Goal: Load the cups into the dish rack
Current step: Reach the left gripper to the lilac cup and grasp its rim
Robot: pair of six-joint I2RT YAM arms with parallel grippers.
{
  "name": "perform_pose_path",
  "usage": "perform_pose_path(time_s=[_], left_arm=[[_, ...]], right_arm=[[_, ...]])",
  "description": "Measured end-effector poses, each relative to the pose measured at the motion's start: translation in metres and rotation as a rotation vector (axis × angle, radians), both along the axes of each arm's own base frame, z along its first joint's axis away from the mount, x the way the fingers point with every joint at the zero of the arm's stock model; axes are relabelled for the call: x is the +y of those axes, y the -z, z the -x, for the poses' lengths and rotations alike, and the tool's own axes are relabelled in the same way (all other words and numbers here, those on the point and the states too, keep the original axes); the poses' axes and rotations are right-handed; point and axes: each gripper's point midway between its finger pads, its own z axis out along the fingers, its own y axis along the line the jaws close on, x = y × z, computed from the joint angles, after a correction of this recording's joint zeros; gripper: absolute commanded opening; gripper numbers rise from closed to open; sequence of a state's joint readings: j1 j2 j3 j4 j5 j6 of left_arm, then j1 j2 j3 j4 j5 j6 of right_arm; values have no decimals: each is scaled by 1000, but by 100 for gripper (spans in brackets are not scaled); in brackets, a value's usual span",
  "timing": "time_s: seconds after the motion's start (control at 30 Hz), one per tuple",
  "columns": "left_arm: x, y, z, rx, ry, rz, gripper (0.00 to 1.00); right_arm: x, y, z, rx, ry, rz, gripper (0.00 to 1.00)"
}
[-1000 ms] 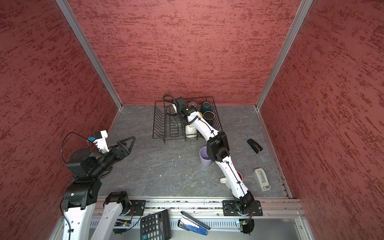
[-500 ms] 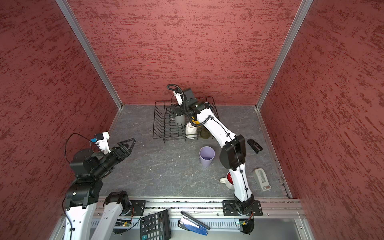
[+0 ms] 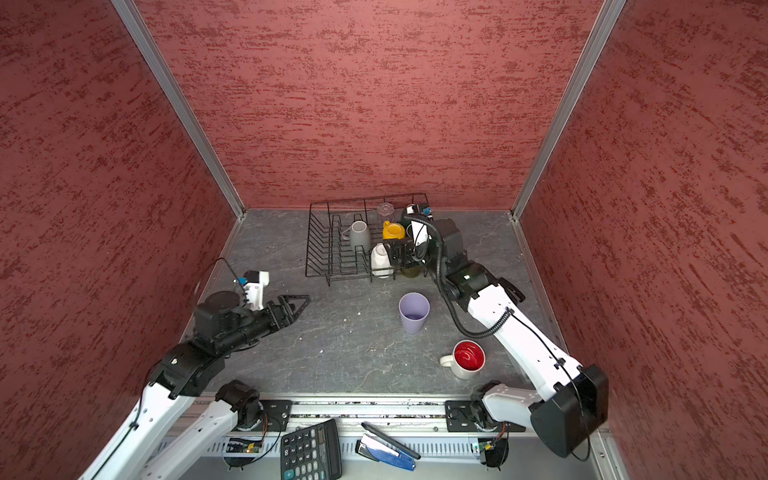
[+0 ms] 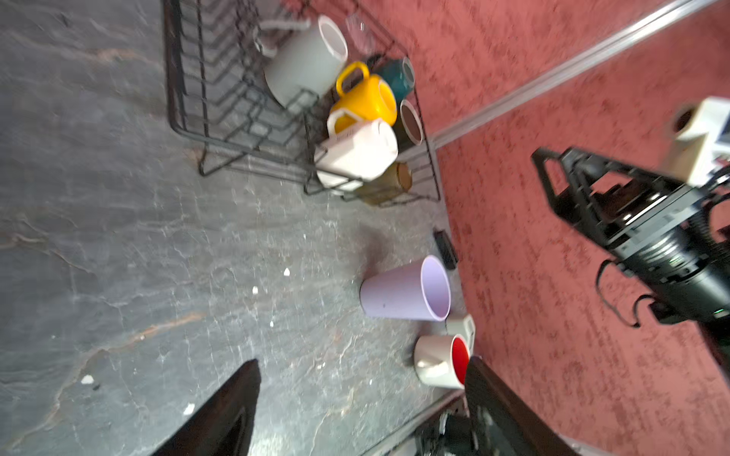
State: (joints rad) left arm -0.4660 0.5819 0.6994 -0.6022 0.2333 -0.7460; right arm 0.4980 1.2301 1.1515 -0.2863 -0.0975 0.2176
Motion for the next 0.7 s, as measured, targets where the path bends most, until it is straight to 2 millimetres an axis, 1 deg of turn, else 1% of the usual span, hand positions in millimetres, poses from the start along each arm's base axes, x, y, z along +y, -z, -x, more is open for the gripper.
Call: perform_pose_path(time_s=[0.1,0.2,0.23,0.4,0.53,0.67,0.7], left_arm=[[-33,16,-2,54,83,-105,82],[-65,25,-12,82,132,-209,82],[-74,27,-14,83,140,-237,82],[-121,28,-17,61,210,-330,82],[-152,28,-23,41,237,-381,82],[-183,33,-26,32,269,-425,82],[-188,35,-26,32,274,-434,83]], right_arm=[[-12,11,1,21,35,-12,99],[-18,22,0,48,52,-10,99],[-20,23,-1,50,57,-10,99],[-30,14,-2,32,78,-29,99],[-39,6,1,6,96,-49,99],[-50,5,6,-3,115,-56,99],[-52,4,7,-6,118,-58,99]])
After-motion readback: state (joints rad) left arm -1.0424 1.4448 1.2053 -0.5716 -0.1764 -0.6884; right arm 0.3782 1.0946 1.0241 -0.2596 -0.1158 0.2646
